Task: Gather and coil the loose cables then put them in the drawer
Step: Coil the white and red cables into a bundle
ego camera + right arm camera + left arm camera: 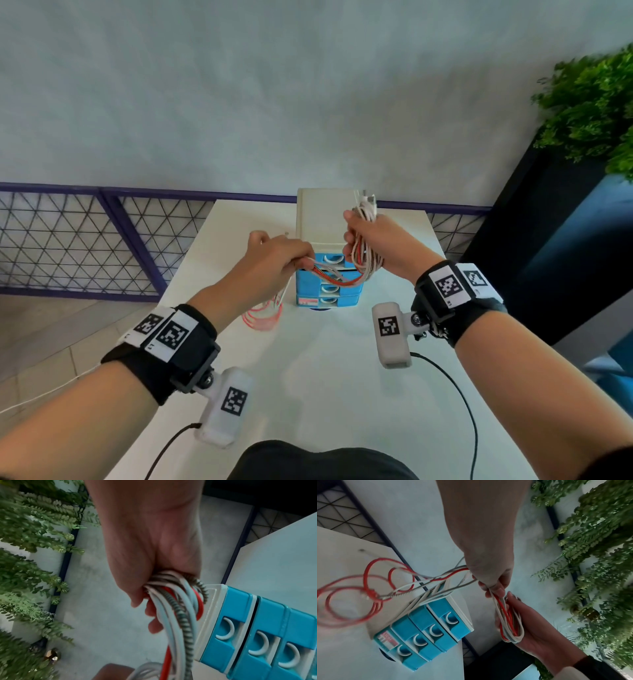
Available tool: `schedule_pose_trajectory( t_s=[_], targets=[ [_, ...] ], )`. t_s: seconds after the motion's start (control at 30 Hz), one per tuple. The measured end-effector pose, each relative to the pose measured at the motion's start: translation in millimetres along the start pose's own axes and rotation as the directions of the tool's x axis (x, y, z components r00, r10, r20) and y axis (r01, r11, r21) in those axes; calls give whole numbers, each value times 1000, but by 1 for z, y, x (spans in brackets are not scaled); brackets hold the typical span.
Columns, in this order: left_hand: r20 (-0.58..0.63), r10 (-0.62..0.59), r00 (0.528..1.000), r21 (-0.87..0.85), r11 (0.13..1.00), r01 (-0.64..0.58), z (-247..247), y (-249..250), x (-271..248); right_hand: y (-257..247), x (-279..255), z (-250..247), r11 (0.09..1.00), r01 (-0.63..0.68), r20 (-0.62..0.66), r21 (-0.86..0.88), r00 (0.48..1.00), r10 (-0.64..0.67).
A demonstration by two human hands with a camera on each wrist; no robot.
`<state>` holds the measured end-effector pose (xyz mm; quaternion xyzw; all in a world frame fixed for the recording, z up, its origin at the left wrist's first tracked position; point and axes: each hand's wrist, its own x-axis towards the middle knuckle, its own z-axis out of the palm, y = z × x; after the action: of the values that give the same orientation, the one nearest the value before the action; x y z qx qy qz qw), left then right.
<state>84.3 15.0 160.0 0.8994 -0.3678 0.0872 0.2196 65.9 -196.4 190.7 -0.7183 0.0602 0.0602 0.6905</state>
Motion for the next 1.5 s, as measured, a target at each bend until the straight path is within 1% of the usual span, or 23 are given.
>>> schedule_pose_trajectory(
  t_s=[0.1,0.23,0.33,0.47,0.53,0.57,0.63,0.67,0.73,0.8,0.83,0.87,0.93,1.0,1.07,1.1,1.13,1.2,1.27,1.33,1.43,1.47,1.5],
  targets=[
    [-47,74,996,76,995,-70,-6,3,3,-1,-6,5,993,-50,144,-106,987,65],
    [-75,139,987,145,981,-127,-10,4,6,-4,-11,15,985,-97,247,-140,960,130],
    [-103,157,982,149,979,-141,-10,6,5,-5,-18,22,987,-149,387,-67,907,164],
    [-80,169,982,116,980,-160,-8,6,2,1,-20,26,982,-189,436,-13,882,176],
    [-52,140,989,60,989,-137,-7,8,1,5,-20,27,983,-182,460,-13,872,168],
    [-27,101,995,19,995,-101,-7,9,0,7,-20,28,984,-174,452,-25,876,166],
    [13,-14,1000,-114,993,15,-6,10,0,10,-22,31,989,-140,410,-56,900,151],
    [19,-80,997,-198,977,83,-5,10,1,13,-22,31,989,-126,388,-70,910,144],
    [55,-231,971,-344,909,236,-4,7,7,16,-20,32,990,-84,363,-113,924,120],
    [230,-337,913,-433,805,406,-4,3,13,17,-20,31,976,-38,343,-213,933,111],
    [343,-347,873,-428,770,474,-4,-1,15,17,-20,31,968,-21,334,-252,937,107],
    [452,-323,831,-405,756,514,-5,-4,15,17,-21,31,962,-15,328,-271,939,107],
    [624,-195,757,-406,747,527,-6,-9,14,18,-21,31,959,-16,333,-285,936,115],
    [721,-95,687,-425,722,546,-2,-11,11,22,-22,30,949,-13,357,-315,925,132],
    [770,-38,637,-437,696,569,2,-13,6,26,-24,28,935,-22,389,-353,906,168],
    [782,-7,624,-461,668,584,4,-14,4,28,-25,26,932,-41,397,-359,897,192],
    [783,19,622,-493,628,602,7,-16,1,30,-26,24,934,-67,401,-351,891,214],
    [773,35,634,-540,562,627,10,-20,-3,31,-28,19,938,-108,390,-329,889,239],
    [767,39,640,-558,533,636,11,-20,-3,32,-28,19,933,-93,367,-347,902,227],
    [778,20,628,-553,496,670,10,-15,0,34,-27,21,922,-62,347,-382,915,206],
    [816,-41,576,-504,435,746,4,-8,5,33,-26,24,917,-33,363,-398,912,190],
    [815,-59,576,-499,434,750,4,-8,6,32,-26,24,918,-31,373,-396,908,192],
    [805,-67,589,-505,444,740,3,-8,7,30,-26,25,920,-31,383,-391,903,193]
  ],
)
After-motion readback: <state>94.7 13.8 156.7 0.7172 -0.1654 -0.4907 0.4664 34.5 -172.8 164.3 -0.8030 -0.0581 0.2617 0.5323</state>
